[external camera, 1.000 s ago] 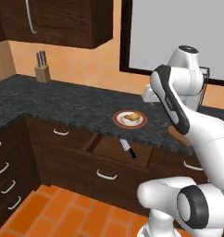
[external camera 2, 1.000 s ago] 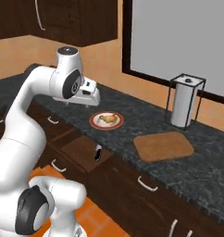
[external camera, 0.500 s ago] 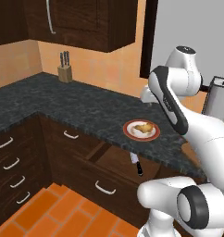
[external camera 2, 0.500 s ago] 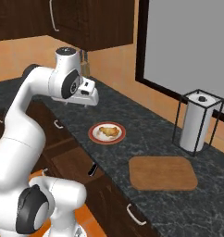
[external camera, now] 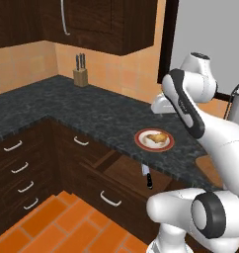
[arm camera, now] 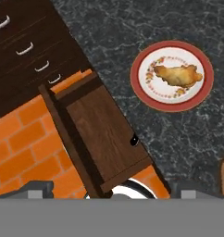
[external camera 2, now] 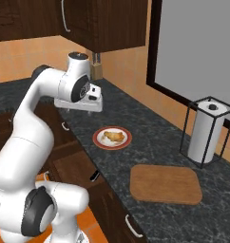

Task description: Pick up the knife from the drawer and place it on the cutting board. Then place the meat from the plate to the cutting board.

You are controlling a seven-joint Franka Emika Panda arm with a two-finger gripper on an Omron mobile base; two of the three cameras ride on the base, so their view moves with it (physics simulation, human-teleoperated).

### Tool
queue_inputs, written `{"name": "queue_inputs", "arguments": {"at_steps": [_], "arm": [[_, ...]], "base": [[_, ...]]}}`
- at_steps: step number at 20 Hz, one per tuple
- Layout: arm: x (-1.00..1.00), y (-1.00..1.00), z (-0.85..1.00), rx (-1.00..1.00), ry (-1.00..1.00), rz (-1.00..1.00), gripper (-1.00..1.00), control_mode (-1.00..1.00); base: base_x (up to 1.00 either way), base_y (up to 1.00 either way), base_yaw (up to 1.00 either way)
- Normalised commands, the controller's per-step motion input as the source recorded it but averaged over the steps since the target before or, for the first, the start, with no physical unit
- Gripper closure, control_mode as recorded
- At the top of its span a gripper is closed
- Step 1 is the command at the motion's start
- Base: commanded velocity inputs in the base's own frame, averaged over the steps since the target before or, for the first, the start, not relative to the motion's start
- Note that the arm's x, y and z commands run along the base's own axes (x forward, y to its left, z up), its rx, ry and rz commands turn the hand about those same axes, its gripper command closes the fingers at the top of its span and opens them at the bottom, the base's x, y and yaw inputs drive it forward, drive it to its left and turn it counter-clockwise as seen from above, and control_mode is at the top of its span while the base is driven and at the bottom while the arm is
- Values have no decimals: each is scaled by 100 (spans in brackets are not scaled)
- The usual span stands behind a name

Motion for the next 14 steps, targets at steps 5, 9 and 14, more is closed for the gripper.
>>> {"name": "queue_inputs", "arguments": {"at_steps": [5,9,14], "arm": [[2,46,-100,1,7,22,-100,-100],[0,69,-100,-1,0,10,-100,-100],[5,48,-100,-7,1,0,-100,-100]], "base": [[0,0,0],[0,0,0],[0,0,0]]}}
